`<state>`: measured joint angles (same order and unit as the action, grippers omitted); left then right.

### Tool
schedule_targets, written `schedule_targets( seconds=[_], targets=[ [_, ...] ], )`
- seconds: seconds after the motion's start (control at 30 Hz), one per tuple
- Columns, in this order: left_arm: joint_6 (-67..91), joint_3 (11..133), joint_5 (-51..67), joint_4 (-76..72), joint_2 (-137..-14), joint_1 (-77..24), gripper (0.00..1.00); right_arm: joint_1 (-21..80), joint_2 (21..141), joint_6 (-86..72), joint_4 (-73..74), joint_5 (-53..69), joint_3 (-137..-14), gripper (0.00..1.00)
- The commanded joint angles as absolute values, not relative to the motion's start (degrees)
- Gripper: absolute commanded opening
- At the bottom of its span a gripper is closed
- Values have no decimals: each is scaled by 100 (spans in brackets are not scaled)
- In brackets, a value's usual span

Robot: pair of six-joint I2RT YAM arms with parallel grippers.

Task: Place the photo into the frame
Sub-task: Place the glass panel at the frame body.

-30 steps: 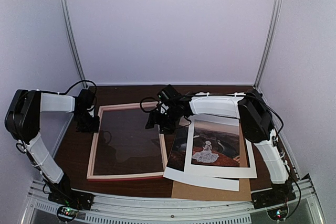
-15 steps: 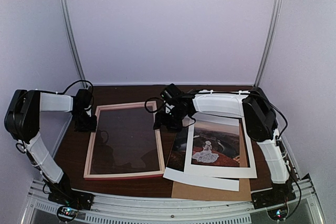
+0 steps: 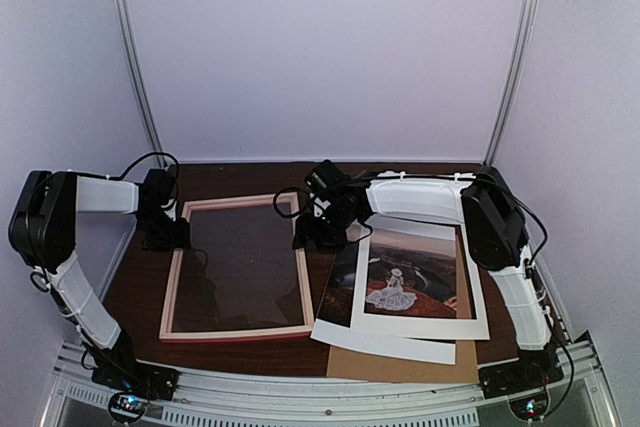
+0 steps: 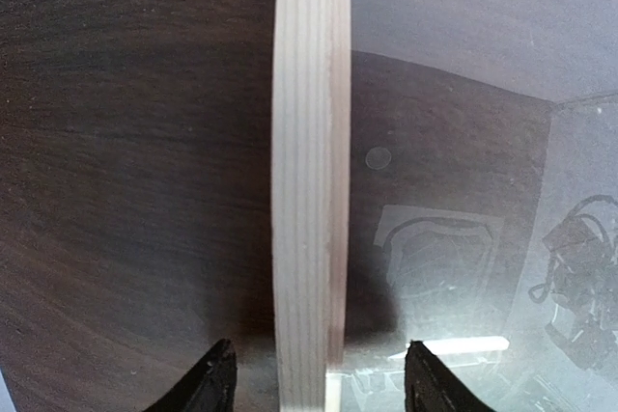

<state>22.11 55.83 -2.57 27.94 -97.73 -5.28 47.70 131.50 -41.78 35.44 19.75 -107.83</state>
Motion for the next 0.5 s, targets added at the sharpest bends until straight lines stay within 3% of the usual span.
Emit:
schedule_targets(
  seconds=[0.0, 0.33, 0.47],
  targets=[
    [2368, 5551, -40, 2524, -9626, -485, 64, 4755, 13321, -4088, 3587, 2073, -11065, 65],
    [2609, 5358, 0, 2279, -9349, -486, 80, 4755, 13697, -3694, 3924, 1588, -11663, 62],
    [2616, 5342, -24, 2295, -9404, -486, 81, 4755, 13865, -3634, 3979, 1461, -11879, 62]
  ],
)
